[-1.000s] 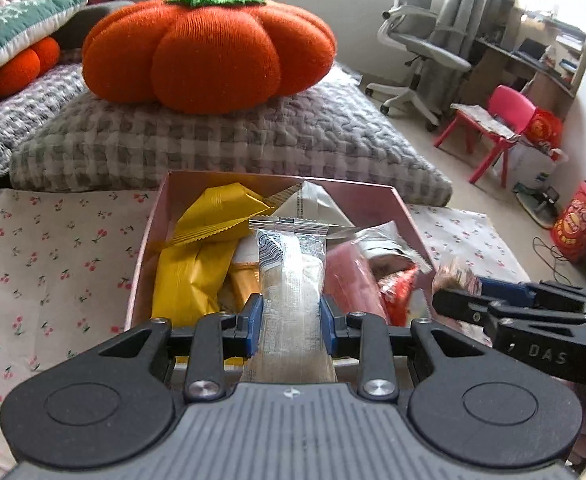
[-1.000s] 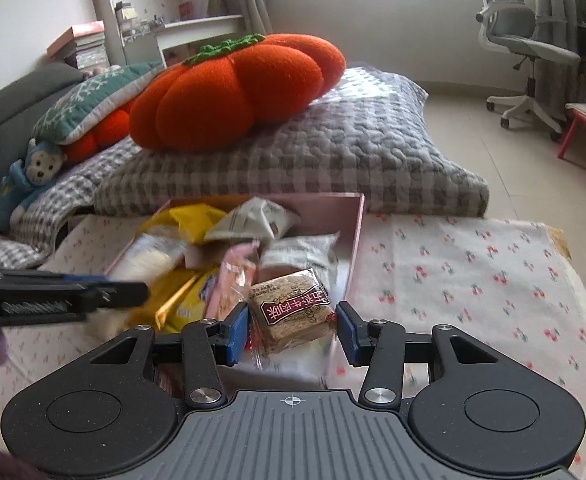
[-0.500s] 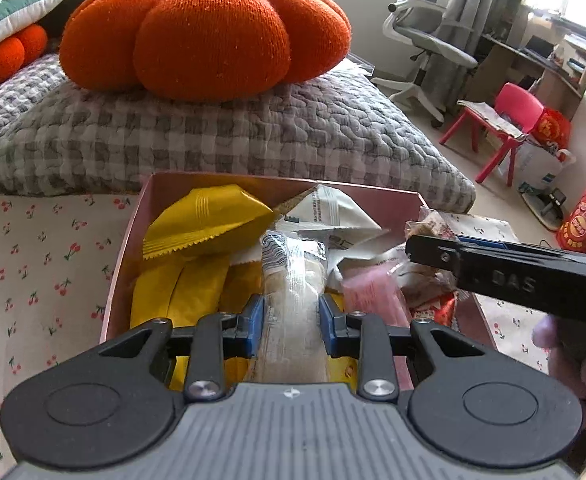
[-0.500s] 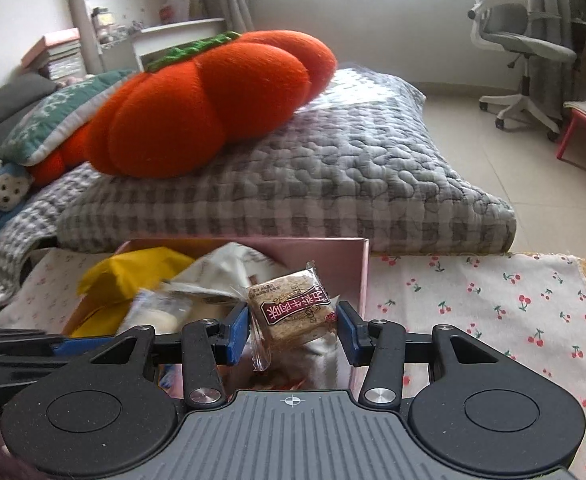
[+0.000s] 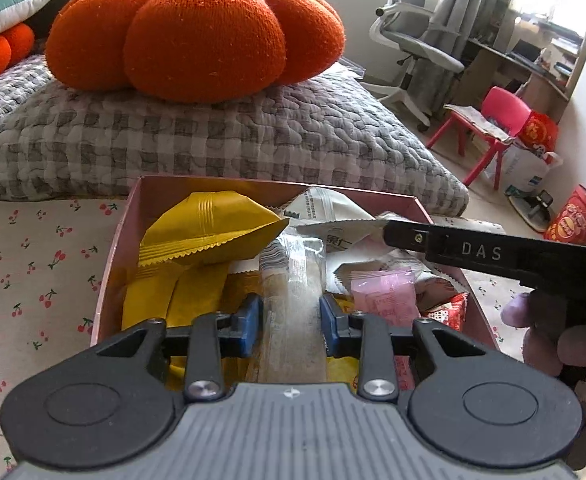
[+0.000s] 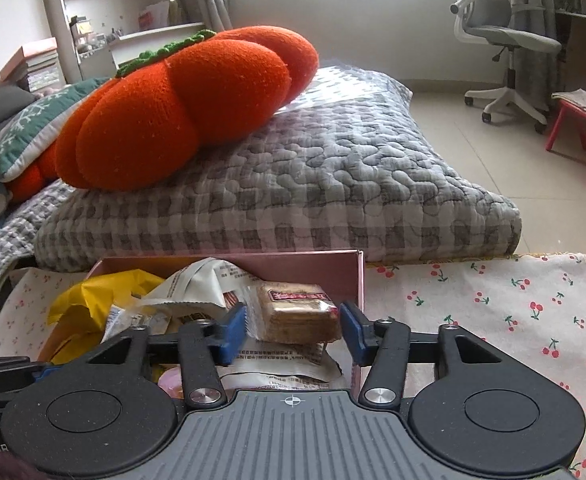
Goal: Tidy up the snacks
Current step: 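Lower both packets into the box and open both grippers, then withdraw both grippers from the box toward the last two wrappers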
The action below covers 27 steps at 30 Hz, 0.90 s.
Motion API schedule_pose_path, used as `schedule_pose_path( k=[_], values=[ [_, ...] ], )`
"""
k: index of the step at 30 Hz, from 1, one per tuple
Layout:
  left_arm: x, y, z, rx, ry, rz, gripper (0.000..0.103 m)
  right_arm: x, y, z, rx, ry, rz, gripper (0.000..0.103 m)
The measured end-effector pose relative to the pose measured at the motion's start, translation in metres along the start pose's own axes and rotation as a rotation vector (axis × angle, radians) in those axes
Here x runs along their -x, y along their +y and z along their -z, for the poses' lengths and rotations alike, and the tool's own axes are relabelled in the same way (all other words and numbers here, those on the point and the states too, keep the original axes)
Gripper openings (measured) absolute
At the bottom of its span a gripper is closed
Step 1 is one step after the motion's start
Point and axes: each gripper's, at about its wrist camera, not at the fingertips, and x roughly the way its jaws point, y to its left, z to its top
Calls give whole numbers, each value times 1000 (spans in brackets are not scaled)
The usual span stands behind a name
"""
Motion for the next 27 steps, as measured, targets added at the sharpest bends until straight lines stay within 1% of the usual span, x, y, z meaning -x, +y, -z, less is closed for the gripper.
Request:
schedule_pose_path(
  k=[1, 2, 4, 6, 10, 11, 13, 15, 17, 19, 22, 27],
  values=[
    [0, 0, 0, -2, -2, 2, 36, 1, -1, 0, -7, -3, -13, 61],
    [1, 0, 1, -6, -5, 5, 39, 3, -2, -1, -17, -6, -21, 62],
    [3, 0, 1, -10, -7, 8, 43, 6, -2, -2, -26, -12, -26, 65],
    [5, -1, 2, -9, -4, 9, 47, 10, 0, -3, -22, -16, -17, 71],
    [9, -4, 3, -13, -5, 11, 57, 20, 3, -5, -4, -22, -18, 72],
    [12, -5, 3, -17, -7, 11, 61, 23, 3, -5, 1, -23, -18, 74],
    [15, -8, 4, -25, -9, 13, 66, 29, 5, -5, 11, -26, -16, 79],
    [20, -11, 4, -34, -11, 17, 71, 36, 6, -4, 18, -31, -16, 82],
    [23, -13, 5, -42, -13, 18, 77, 43, 6, -4, 22, -31, -14, 85],
    [29, -16, 8, -50, -16, 20, 81, 50, 7, -3, 29, -31, -8, 88],
    [36, -19, 11, -60, -10, 25, 88, 62, 7, 1, 38, -27, -4, 90],
    [49, -25, 21, -79, -5, 20, 95, 83, 7, 10, 29, -11, -5, 93]
  ],
)
